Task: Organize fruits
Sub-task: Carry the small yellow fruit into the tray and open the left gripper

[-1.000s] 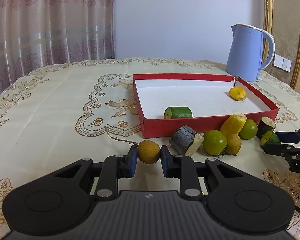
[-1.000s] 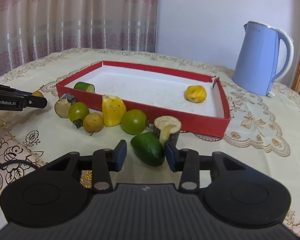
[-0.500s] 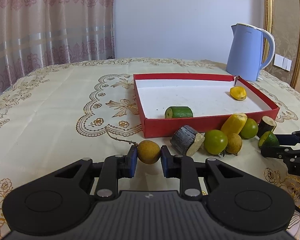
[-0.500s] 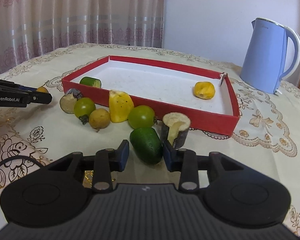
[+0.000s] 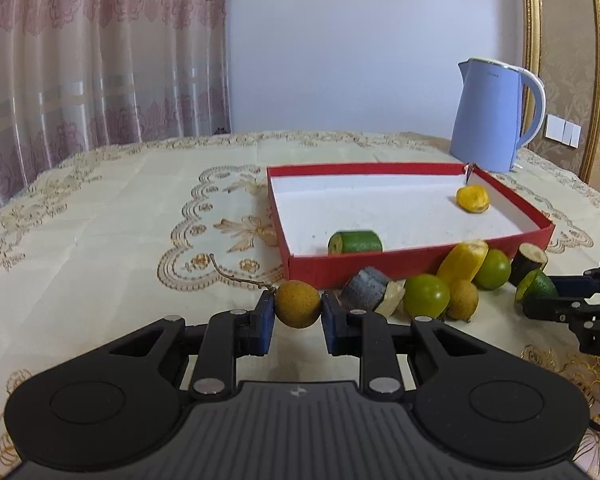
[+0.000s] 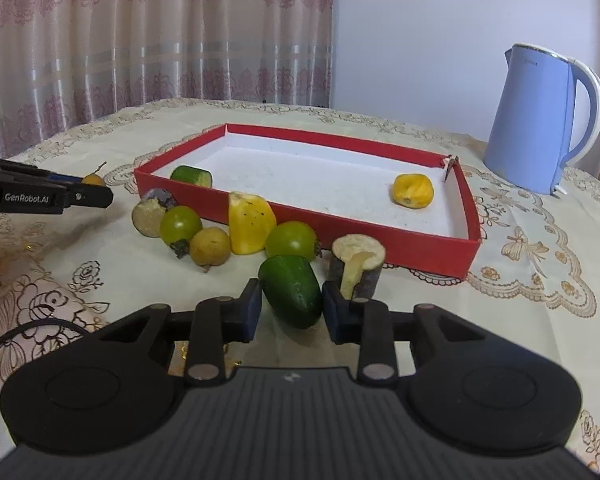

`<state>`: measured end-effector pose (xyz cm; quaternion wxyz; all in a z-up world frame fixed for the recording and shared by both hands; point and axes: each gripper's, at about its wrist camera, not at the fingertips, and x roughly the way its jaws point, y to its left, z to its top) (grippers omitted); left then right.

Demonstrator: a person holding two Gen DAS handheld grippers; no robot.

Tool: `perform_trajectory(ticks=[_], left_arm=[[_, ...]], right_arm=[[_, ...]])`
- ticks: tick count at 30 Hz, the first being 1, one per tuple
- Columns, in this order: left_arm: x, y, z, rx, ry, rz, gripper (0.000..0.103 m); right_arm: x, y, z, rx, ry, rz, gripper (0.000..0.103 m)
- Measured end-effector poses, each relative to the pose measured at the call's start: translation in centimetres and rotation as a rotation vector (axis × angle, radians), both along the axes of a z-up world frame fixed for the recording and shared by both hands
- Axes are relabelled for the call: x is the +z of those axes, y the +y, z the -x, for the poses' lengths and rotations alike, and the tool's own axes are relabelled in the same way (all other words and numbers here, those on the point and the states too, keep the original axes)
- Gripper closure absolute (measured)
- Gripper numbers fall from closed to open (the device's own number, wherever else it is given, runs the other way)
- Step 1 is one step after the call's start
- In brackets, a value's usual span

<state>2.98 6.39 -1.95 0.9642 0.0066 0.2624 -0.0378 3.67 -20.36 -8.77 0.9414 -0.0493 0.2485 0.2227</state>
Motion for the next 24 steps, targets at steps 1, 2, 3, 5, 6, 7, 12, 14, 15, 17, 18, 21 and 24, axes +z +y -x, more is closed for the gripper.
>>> perform_trajectory(ticks=[1, 2, 3, 5, 6, 7, 12, 14, 15, 17, 18, 21, 24], left_arm=[[0.3, -0.1, 0.0, -0.002, -0.006, -0.003, 0.079], [0.6, -0.2, 0.0, -0.002, -0.014, -0.006, 0.079], [0.9, -0.3, 0.0, -0.006, -0.02, -0.008, 0.079], [1.7, -0.6, -0.2, -0.017, -0.039, -0.014, 0.079], [2.1, -0.9, -0.3, -0.021, -0.047, -0.019, 0.079], [2.4, -1.1, -0.6, -0.027, -0.053, -0.024, 0.079], [3.6, -2.7, -2.2, -0.051, -0.085, -0.042, 0.079], [3.7, -3.4, -3.1, -0.057, -0.081, -0.049, 0.079], [3.8, -3.8, -3.7, -0.062, -0.075, -0.049, 0.079], [3.8, -4.5, -4.7, -0.068, -0.056, -0.046, 0.079], [3.8, -4.7, -5.1, -0.07, -0.053, -0.048, 0.079], [3.9, -5.8, -6.5, -0.065, -0.043, -0.075, 0.079], [4.2, -6.8, -8.4, -0.056, -0.033, -0.085, 0.079]], right_arm=[[0.1, -0.1, 0.1, 0.002, -0.002, -0.007, 0.072], [0.2, -0.2, 0.1, 0.002, -0.004, -0.012, 0.072], [0.3, -0.3, 0.2, 0.001, -0.008, -0.016, 0.072], [0.4, -0.5, 0.3, 0.0, -0.012, -0.025, 0.072], [0.5, -0.6, 0.4, -0.001, -0.013, -0.03, 0.072], [0.5, -0.7, 0.4, -0.002, -0.014, -0.034, 0.072], [0.6, -1.0, 0.6, -0.007, -0.019, -0.051, 0.072], [0.6, -1.2, 0.6, -0.011, -0.02, -0.058, 0.072], [0.6, -1.3, 0.7, -0.012, -0.021, -0.061, 0.072], [0.7, -1.5, 0.7, -0.015, -0.023, -0.069, 0.072], [0.7, -1.7, 0.8, -0.016, -0.025, -0.073, 0.072], [0.9, -2.0, 0.8, -0.022, -0.03, -0.08, 0.072], [1.0, -2.2, 0.9, -0.025, -0.034, -0.087, 0.072]])
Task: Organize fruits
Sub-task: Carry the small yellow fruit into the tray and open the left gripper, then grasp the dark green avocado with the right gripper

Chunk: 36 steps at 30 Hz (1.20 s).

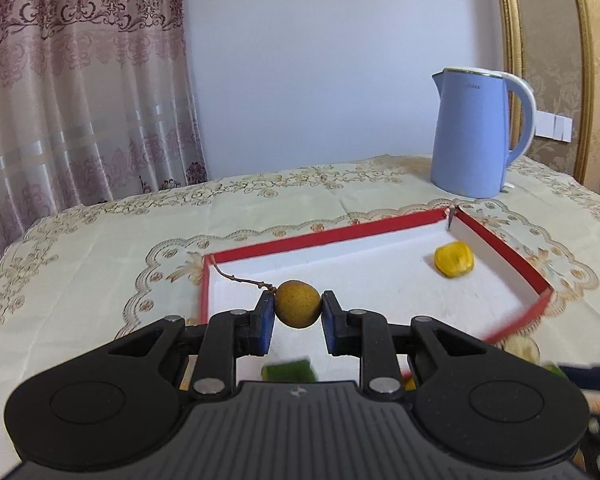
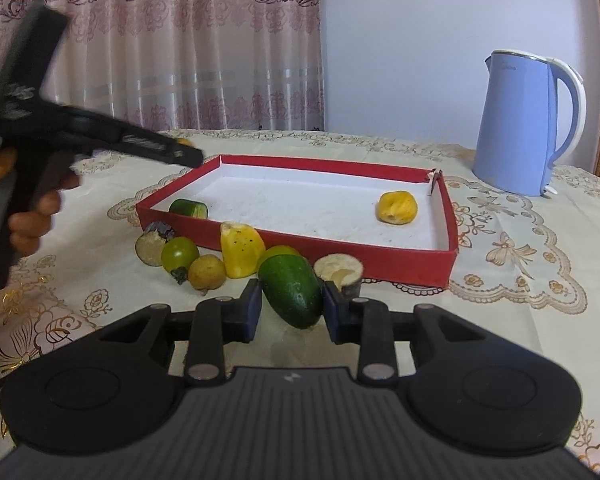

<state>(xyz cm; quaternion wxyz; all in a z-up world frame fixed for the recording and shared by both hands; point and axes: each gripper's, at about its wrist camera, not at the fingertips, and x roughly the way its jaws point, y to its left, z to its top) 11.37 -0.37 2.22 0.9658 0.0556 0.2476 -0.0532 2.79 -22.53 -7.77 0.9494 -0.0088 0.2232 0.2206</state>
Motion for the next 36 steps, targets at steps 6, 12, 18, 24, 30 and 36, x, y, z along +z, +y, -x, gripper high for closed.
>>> perform_trajectory(ticks=[6, 12, 18, 24, 30, 36], left_arm=[[-0.3, -1.8, -4.2, 0.038, 0.043, -0.012, 0.079], [-2.0, -3.2, -8.5, 0.097, 0.094, -0.065, 0.079], [-3.6, -3.6, -11.4, 0.141, 0.133, -0.103, 0.079], [-3.9, -3.8, -12.2, 0.155, 0.161, -0.107, 0.079], [-3.6, -4.0, -11.6, 0.163, 0.153, -0.11, 0.042], [-2.4, -4.3, -10.1, 0.2, 0.08, -0.157, 0.026]], right_arm=[[0.1, -0.3, 0.0, -0.009, -0.005, -0.009, 0.072], [0.2, -0.8, 0.1, -0.014, -0.005, -0.017, 0.072], [0.2, -1.2, 0.1, -0.024, 0.001, -0.023, 0.072], [0.1, -1.4, -0.1, -0.034, 0.004, -0.027, 0.072], [0.3, -1.4, 0.0, -0.037, 0.0, -0.03, 0.072], [0.4, -1.4, 0.0, -0.048, -0.008, -0.031, 0.072]])
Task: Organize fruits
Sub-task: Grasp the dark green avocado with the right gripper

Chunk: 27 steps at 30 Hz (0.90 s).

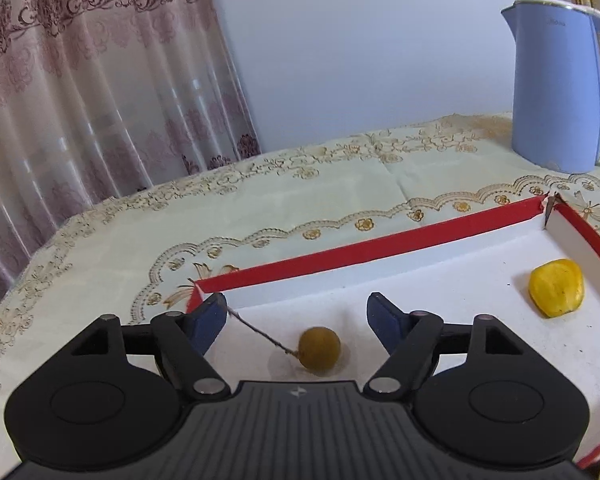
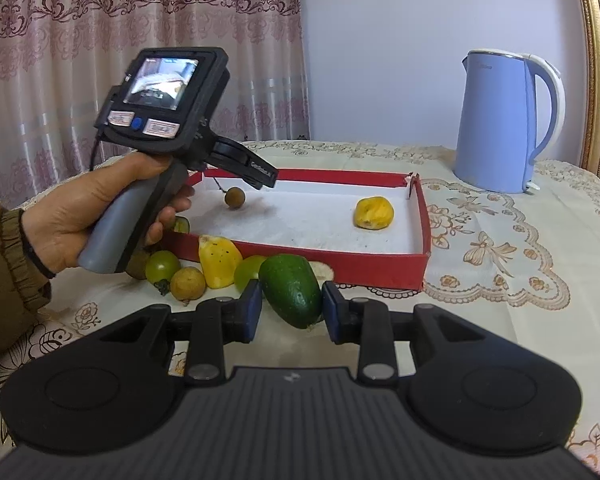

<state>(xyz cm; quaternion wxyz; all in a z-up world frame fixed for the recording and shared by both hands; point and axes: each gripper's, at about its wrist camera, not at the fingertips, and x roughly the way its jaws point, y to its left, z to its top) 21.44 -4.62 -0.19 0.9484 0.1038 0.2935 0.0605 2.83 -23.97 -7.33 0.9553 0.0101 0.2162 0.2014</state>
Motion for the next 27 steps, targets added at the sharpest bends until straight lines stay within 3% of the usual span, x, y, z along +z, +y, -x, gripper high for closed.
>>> perform_trajectory(ticks=[4, 9, 12, 14, 19, 20, 22, 23, 24, 27], left_arm=[[1.2, 1.2, 2.1, 0.039, -0.013, 0.039, 0.026], [2.4, 4.9, 7.9, 0.107, -0.065, 0.161, 0.018], [2.0, 6.8, 11.4, 0.142, -0.094, 0.206, 0.018], [1.4, 7.7, 12.7, 0.164, -0.083, 0.218, 0.018], [0.3, 8.8, 14.7, 0.168, -0.051, 0.238, 0.018], [0.3, 8.8, 15.1, 0.167, -0.056, 0.234, 0.018], [0.5, 8.7, 15.6, 0.155, -0.066, 0.216, 0.018], [0.7, 8.6, 15.9, 0.146, -0.074, 0.209, 0.018], [0.8, 8.5, 16.1, 0.14, -0.08, 0.206, 0.018], [0.9, 7.9, 16.6, 0.115, -0.096, 0.185, 0.018]], right_arm=[[0.3, -0.1, 0.0, -0.001, -0.011, 0.001, 0.073], [0.4, -0.5, -0.3, -0.014, -0.019, -0.004, 0.075], [0.4, -0.5, -0.7, -0.011, -0.02, -0.009, 0.078], [0.2, -0.4, -1.3, -0.002, -0.004, -0.013, 0.093], [-0.7, -0.1, -1.8, -0.021, 0.027, 0.029, 0.09], [-0.6, -0.1, -1.5, -0.031, 0.017, 0.037, 0.082], [-0.4, -0.2, -0.8, -0.049, -0.02, 0.068, 0.051], [-0.4, 0.0, -0.5, -0.049, -0.037, 0.104, 0.023], [-0.3, 0.2, -0.1, -0.037, -0.058, 0.147, 0.014], [-0.4, 0.5, 0.0, -0.021, -0.047, 0.208, 0.018]])
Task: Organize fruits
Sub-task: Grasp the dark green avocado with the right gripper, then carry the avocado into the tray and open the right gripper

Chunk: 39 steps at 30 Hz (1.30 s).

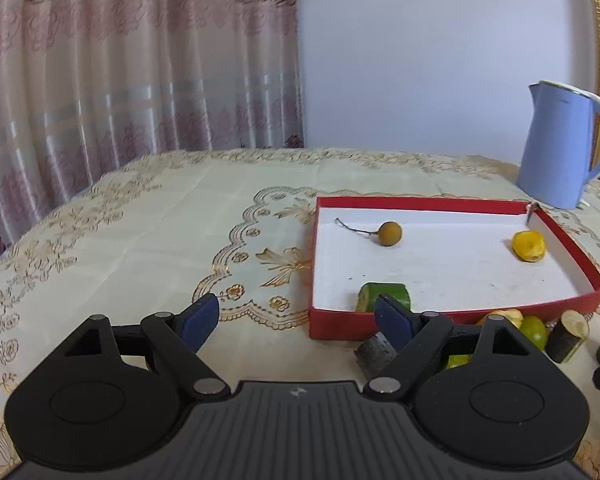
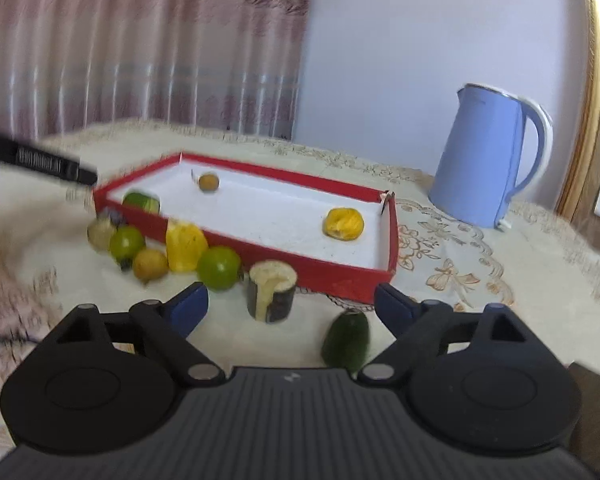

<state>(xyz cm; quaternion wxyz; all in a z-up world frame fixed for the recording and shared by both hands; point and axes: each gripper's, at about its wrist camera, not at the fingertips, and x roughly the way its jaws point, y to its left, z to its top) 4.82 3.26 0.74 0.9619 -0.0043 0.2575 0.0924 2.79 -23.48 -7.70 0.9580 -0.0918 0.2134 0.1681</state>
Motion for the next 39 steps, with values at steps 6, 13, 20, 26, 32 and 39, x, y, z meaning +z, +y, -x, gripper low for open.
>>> perform_trajectory(ticks=[6, 13, 20, 26, 32, 39], left_arm=[[-0.4, -0.9, 0.4, -0.036, 0.016, -0.024, 0.018], [-0.5, -0.8, 0.4, -0.036, 0.022, -0.025, 0.018], [-0.6, -0.6, 0.4, -0.033, 0.02, -0.033, 0.018], [-0.9, -0.3, 0.2, -0.025, 0.037, -0.027, 0.018], [-1.1, 0.0, 0.1, -0.011, 0.051, -0.031, 0.018], [-1.3, 0.7, 0.4, 0.002, 0.07, -0.025, 0.018]], right_arm=[[-0.5, -1.7, -1.7, -0.035, 0.059, -0.043, 0.024], [-2.2, -3.2, -3.9, -0.065, 0.164, -0.078, 0.073], [-1.0, -3.2, -2.2, -0.073, 0.108, -0.087, 0.076], [1.3, -2.3, -2.3, -0.026, 0.047, -0.123, 0.076], [3.9, -0.2, -5.9, 0.029, -0.001, -0.11, 0.076], [4.6, 2.0, -13.0, 0.029, 0.056, -0.144, 0.076]])
